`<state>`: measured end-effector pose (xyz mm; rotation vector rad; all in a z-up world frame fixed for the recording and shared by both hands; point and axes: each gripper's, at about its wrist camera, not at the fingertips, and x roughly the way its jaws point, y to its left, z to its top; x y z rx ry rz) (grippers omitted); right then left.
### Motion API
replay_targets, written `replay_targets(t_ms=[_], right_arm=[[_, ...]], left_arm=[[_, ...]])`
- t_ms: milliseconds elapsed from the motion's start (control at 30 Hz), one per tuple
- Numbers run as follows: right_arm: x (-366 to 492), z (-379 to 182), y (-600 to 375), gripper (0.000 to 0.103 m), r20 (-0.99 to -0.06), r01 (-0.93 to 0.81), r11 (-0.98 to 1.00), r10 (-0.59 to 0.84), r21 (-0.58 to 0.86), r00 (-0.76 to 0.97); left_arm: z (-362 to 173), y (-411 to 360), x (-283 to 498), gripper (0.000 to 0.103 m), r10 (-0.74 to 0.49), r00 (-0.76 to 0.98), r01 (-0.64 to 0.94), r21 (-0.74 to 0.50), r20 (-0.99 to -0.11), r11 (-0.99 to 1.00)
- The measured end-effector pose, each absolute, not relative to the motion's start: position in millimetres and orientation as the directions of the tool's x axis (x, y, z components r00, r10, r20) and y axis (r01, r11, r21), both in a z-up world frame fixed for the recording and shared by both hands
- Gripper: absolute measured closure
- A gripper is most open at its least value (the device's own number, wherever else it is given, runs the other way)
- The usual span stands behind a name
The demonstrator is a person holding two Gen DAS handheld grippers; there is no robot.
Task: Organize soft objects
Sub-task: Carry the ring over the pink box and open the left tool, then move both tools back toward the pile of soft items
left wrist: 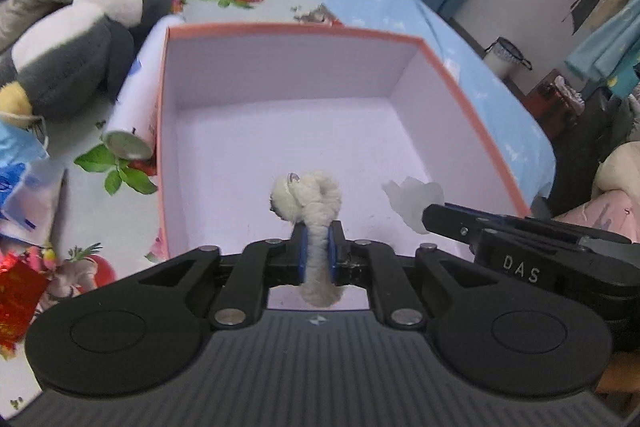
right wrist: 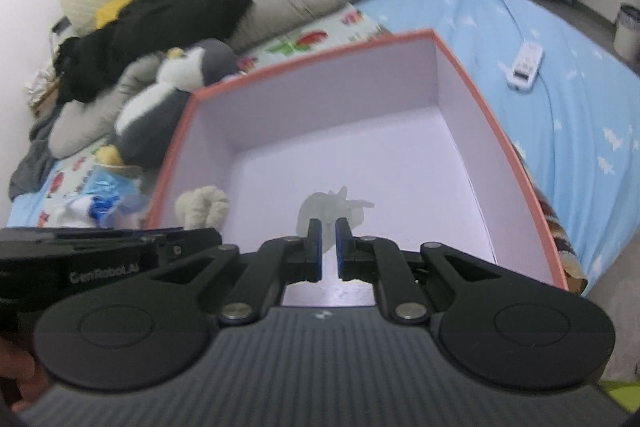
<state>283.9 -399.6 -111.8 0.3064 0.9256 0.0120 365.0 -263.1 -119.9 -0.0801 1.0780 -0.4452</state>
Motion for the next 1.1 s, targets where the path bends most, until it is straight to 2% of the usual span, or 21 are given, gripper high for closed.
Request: replay_targets(t_ms=[33,67,100,167,200,367,600,800,1100], right_arm=[[287.2,-117.3,-401.9,0.090,-0.795,0.132,0.955,0.139,0.265,0.591],[289.5,-121.8,-405.1,0.090,-0.804,0.144,0.953,0.139,0.268,0.579],[291.6,-125.8,-407.4,0.088,-0.812,0.155,0.951,0.137,0.269,0.568],[292.3,-130.0,-409.8,0.088,-0.821,0.169,0.949,0.132,0.267,0.556],[291.0,-130.5,-410.2,0.088,-0.820,0.170,0.948,0.134,0.270,0.557],[284.6,-121.2,-409.8,0.088,-0.812,0.171,0.946,0.134,0.276,0.568],[264.1,-79.9,-395.6,0.088,-0.760,0.126,0.956,0.125,0.263,0.638],[233.4,-27.5,-390.4,0.088,-0.684,0.091,0.965,0.106,0.245,0.721],[186.2,13.8,-362.6,0.088,-0.625,0.015,0.972,0.138,0.233,0.768]], left_arm=[[-124.6,-264.3,367.8,0.091,-0.381,0.393,0.308,-0.271,-0.837,0.912],[-128.7,-265.6,370.1,0.084,-0.375,0.385,0.305,-0.267,-0.843,0.914],[-132.4,-266.7,372.6,0.072,-0.375,0.375,0.305,-0.269,-0.848,0.914],[-133.9,-267.1,373.3,0.056,-0.379,0.378,0.307,-0.272,-0.845,0.912],[-133.1,-267.3,372.4,0.055,-0.379,0.389,0.314,-0.266,-0.840,0.912],[-120.4,-261.3,363.6,0.055,-0.386,0.406,0.317,-0.269,-0.828,0.910],[-74.1,-236.3,333.3,0.055,-0.398,0.476,0.323,-0.265,-0.784,0.909],[-31.2,-204.6,287.3,0.055,-0.408,0.529,0.308,-0.280,-0.744,0.909],[17.8,-164.3,218.3,0.055,-0.396,0.623,0.286,-0.275,-0.675,0.918]])
